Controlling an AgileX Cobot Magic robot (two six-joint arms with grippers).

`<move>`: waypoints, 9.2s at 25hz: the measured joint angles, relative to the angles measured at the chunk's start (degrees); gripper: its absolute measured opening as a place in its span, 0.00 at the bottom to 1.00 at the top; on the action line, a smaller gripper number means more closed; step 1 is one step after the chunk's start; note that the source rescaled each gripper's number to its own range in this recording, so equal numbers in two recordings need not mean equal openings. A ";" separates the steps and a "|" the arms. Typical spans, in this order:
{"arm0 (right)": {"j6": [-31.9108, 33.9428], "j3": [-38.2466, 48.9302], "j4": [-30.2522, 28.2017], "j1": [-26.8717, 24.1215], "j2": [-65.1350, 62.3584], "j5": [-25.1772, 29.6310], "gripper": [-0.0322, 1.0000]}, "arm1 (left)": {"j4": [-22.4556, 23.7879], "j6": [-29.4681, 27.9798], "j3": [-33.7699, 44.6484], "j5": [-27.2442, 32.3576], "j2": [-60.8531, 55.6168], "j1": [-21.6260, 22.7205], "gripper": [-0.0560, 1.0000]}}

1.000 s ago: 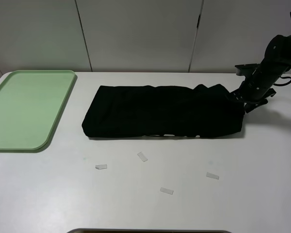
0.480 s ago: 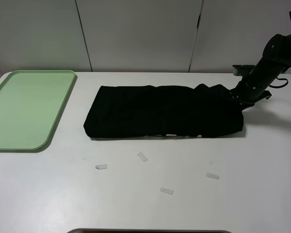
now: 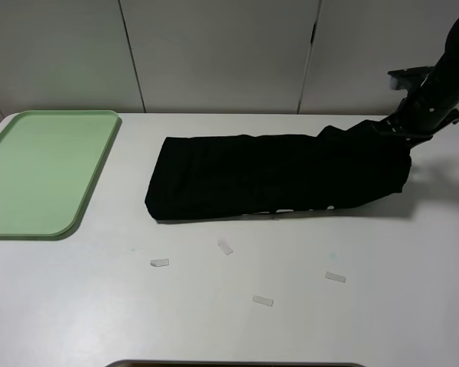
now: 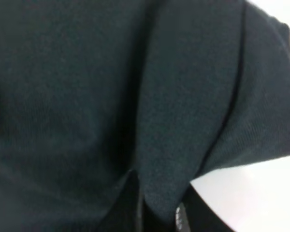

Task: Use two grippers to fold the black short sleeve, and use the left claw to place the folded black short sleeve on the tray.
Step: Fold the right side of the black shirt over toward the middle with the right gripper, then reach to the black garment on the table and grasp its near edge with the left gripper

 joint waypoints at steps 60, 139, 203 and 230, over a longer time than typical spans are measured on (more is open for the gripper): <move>21.78 1.63 -24.53 24.30 -3.84 7.03 0.81 | 0.00 -0.02 0.00 0.01 0.00 0.00 0.92; 14.20 17.34 0.51 6.11 -41.82 22.49 0.82 | 0.00 -0.02 0.00 -0.07 0.00 0.00 0.92; 15.52 52.25 -2.13 -0.51 -115.38 11.77 1.00 | 0.00 -0.02 0.00 -0.07 0.00 0.04 0.92; 15.55 52.25 -2.13 -0.51 -115.38 11.77 1.00 | -0.52 0.78 0.00 -0.07 0.00 0.04 0.94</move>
